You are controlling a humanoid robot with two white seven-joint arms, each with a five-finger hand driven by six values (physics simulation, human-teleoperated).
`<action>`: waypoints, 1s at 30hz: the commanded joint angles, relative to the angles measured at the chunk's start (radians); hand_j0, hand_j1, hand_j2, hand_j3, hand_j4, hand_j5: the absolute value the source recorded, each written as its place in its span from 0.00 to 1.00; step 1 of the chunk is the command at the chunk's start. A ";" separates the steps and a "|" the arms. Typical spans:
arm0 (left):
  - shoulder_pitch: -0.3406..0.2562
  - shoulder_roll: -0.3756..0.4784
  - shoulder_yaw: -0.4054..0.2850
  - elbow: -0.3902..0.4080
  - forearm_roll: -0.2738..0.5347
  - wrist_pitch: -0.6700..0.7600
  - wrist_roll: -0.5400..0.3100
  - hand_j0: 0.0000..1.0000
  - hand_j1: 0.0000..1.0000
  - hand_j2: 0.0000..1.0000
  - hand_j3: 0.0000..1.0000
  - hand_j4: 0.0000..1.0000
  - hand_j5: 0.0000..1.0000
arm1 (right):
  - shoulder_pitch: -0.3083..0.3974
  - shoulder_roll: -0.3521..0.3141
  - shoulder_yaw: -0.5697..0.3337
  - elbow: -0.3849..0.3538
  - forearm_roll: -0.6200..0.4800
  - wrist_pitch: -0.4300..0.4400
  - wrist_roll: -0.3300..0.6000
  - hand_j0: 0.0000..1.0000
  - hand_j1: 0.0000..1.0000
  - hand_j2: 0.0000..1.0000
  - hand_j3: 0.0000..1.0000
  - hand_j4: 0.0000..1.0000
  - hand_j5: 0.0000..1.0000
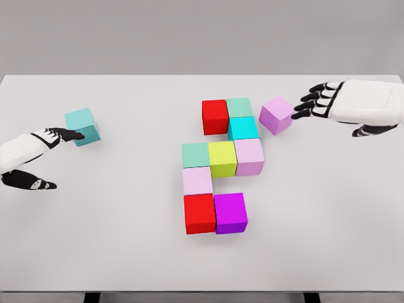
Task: Assemble the squares on the desktop into the number 2
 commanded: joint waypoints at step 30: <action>-0.164 -0.197 0.023 0.035 0.336 0.272 -0.009 1.00 1.00 1.00 1.00 1.00 1.00 | -0.166 0.424 0.191 0.450 0.147 0.400 0.000 1.00 1.00 1.00 1.00 1.00 1.00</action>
